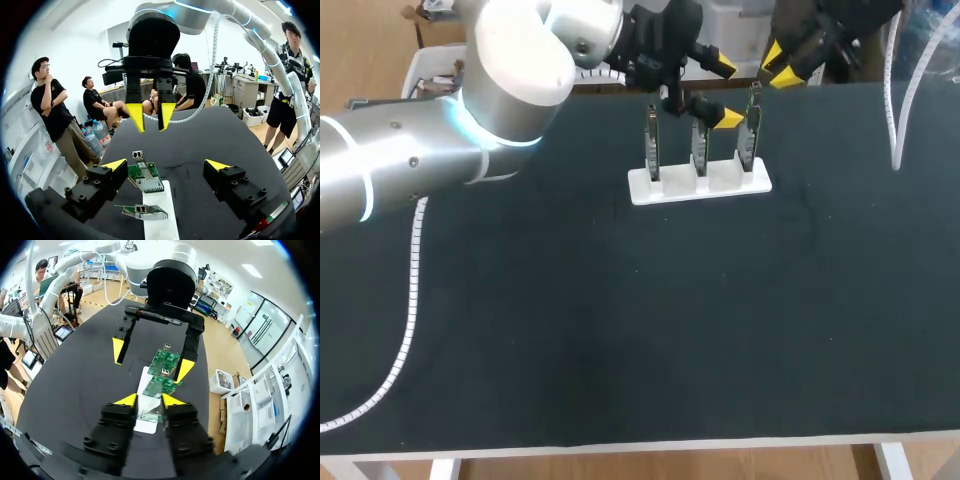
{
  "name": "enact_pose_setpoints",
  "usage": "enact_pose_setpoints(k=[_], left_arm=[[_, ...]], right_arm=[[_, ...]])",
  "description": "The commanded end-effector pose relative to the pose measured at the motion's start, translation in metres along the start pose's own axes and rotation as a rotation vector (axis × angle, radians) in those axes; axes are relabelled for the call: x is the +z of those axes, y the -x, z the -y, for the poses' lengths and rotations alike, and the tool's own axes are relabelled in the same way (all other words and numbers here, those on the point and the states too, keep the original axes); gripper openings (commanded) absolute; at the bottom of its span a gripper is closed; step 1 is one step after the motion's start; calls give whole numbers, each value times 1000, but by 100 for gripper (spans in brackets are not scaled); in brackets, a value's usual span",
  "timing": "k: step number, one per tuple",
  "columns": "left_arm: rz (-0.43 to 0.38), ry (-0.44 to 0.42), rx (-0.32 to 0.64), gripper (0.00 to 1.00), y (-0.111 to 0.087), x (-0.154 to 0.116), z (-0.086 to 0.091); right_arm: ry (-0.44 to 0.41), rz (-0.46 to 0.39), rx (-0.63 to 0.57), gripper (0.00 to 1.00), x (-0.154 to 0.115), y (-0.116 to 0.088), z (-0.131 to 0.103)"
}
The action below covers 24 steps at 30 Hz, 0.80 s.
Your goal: Pick up the optical module with the left hand, and insert it into the network port with the right hand.
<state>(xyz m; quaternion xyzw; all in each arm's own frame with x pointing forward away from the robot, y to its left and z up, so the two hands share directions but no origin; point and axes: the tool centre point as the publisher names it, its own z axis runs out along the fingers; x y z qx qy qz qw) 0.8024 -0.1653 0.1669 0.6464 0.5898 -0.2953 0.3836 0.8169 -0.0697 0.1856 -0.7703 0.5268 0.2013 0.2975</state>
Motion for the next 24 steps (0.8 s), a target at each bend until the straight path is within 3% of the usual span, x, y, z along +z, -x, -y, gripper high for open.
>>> enact_pose_setpoints(k=[1,24], left_arm=[[-4,0,-1,100,1,0,0],[-4,0,-1,100,1,0,0]], right_arm=[[-5,-1,-1,0,0,1,-2],[14,5,2,0,8,-1,-2]])
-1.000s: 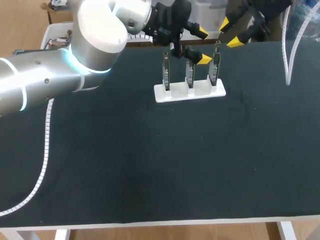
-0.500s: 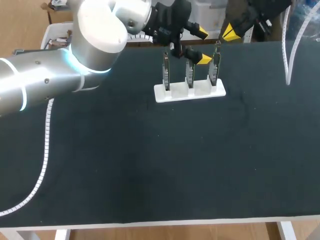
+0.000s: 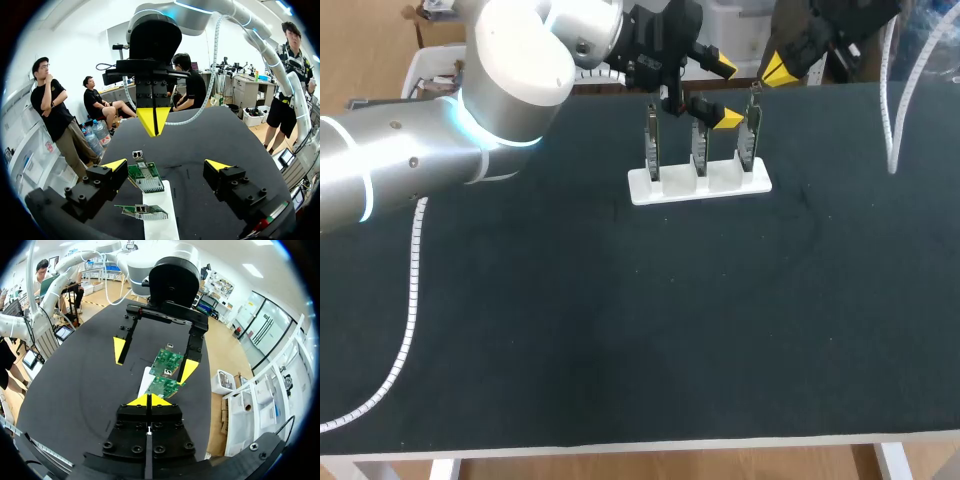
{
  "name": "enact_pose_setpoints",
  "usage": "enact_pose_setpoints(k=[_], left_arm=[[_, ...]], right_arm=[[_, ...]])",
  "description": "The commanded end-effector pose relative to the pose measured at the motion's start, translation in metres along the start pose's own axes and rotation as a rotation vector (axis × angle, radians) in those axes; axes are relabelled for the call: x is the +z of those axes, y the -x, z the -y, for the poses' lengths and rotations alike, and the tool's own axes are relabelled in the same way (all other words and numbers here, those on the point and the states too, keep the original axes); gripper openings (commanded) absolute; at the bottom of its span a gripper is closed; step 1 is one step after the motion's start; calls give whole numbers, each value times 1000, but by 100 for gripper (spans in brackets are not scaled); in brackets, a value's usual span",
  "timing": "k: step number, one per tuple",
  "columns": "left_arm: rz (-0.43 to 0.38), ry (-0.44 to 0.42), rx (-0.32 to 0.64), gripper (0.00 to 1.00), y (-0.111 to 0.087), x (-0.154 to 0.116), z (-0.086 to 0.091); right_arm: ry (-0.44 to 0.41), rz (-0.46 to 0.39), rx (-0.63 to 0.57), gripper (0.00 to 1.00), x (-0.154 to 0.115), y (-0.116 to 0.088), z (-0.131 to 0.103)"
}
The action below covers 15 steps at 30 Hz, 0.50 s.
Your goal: Pick up the optical module with the left hand, and insert it into the network port with the right hand.
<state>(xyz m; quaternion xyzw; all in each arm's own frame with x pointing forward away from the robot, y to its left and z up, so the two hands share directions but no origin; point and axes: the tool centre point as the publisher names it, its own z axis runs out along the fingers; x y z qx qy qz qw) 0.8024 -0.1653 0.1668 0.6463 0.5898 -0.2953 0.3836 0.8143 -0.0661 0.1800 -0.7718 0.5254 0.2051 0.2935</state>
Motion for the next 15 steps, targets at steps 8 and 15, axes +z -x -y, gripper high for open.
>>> enact_pose_setpoints(k=[8,15], left_arm=[[-4,0,-1,100,1,0,0],[-4,0,-1,100,1,0,0]], right_arm=[[10,4,9,0,5,-3,0],[-1,4,-2,0,2,1,1]])
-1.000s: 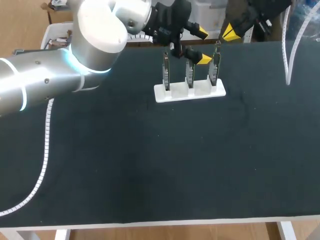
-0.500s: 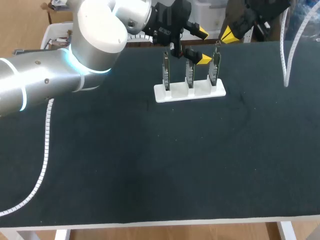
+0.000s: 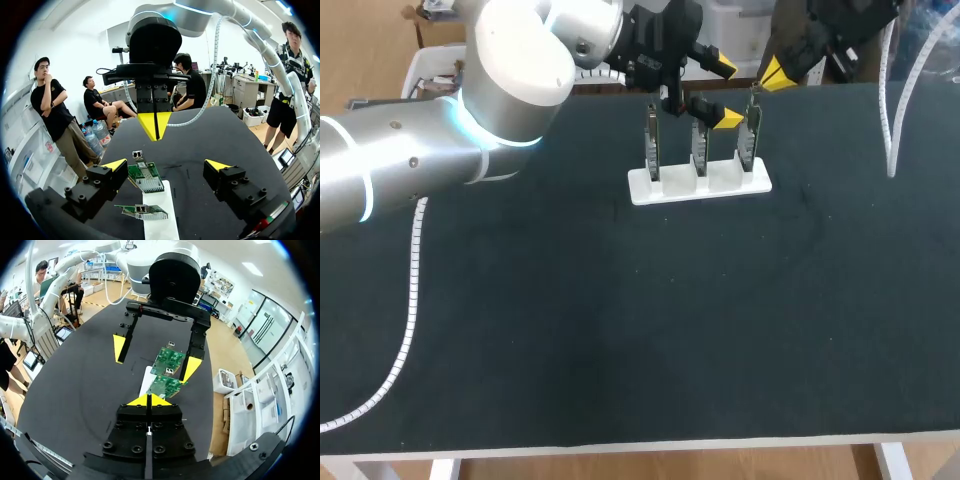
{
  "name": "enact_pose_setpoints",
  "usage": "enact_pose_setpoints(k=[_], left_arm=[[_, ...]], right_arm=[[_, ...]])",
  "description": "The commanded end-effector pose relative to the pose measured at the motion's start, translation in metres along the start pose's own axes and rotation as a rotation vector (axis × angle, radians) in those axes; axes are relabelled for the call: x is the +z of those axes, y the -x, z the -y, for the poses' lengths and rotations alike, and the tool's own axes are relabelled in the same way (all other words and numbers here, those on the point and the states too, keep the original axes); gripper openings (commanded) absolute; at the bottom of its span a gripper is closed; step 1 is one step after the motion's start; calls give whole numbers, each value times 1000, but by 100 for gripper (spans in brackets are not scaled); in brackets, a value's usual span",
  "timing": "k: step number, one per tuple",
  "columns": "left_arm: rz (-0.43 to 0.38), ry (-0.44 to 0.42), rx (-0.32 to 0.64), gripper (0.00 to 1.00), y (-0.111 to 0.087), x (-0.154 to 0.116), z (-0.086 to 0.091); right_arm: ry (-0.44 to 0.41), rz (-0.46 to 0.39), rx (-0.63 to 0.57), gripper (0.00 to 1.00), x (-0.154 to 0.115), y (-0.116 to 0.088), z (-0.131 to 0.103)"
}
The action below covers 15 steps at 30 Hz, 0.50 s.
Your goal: Pick up the optical module with the left hand, and insert it into the network port with the right hand.
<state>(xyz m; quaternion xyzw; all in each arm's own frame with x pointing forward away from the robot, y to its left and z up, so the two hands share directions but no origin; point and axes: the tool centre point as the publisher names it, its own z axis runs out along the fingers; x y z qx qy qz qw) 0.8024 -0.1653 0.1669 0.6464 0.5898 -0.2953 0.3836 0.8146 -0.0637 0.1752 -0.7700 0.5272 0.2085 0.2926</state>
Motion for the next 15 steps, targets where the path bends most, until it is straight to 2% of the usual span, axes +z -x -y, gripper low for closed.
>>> enact_pose_setpoints(k=[1,6,15], left_arm=[[-4,0,-1,100,1,0,0],[-4,0,-1,100,1,0,0],[-4,0,-1,100,1,0,0]], right_arm=[[-7,-2,-12,0,-4,4,1],[-13,-6,-27,0,-6,7,4],[19,-1,-6,0,9,-1,9]])
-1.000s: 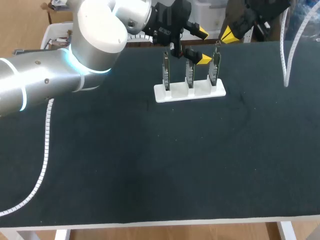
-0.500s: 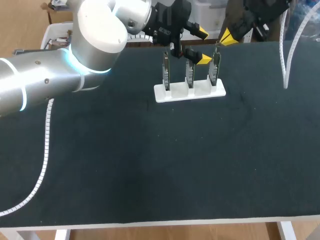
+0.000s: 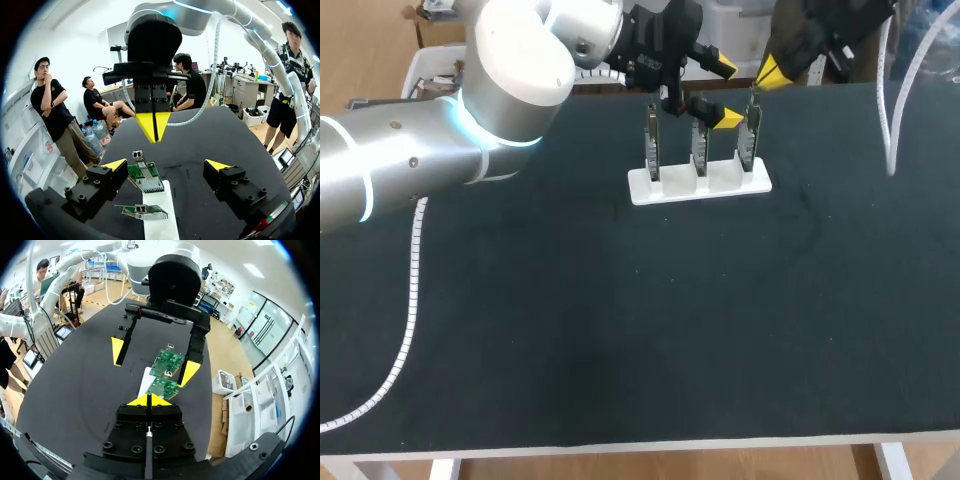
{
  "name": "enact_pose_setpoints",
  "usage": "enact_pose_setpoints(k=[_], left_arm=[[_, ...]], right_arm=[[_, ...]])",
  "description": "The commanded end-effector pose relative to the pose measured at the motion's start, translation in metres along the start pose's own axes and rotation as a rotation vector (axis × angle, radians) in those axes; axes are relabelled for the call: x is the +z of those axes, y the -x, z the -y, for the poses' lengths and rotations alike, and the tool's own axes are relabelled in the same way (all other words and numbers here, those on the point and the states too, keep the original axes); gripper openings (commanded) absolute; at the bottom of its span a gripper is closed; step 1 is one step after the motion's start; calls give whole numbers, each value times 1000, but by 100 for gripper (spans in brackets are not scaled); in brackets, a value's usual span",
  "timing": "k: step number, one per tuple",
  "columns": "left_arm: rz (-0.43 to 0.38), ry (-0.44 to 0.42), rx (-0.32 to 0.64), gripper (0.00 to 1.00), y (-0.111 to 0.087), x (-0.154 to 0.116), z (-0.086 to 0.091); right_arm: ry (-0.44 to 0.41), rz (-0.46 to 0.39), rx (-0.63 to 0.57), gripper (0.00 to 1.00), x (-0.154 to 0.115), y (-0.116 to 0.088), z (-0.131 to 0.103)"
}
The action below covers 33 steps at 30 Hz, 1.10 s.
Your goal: Pick up the optical module with the left hand, and insert it into the network port with the right hand.
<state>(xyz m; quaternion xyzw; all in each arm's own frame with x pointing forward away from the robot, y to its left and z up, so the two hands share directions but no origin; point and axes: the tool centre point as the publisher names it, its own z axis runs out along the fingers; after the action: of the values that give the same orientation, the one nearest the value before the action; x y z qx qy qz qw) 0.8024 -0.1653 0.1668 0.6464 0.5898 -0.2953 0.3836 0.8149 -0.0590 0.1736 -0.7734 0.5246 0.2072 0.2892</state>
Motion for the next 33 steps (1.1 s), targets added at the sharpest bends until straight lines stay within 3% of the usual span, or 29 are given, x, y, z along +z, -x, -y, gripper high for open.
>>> enact_pose_setpoints(k=[1,33], left_arm=[[-4,0,-1,100,1,0,0],[-4,0,-1,100,1,0,0]], right_arm=[[13,5,2,0,4,-3,8],[11,4,5,0,6,-10,18]])
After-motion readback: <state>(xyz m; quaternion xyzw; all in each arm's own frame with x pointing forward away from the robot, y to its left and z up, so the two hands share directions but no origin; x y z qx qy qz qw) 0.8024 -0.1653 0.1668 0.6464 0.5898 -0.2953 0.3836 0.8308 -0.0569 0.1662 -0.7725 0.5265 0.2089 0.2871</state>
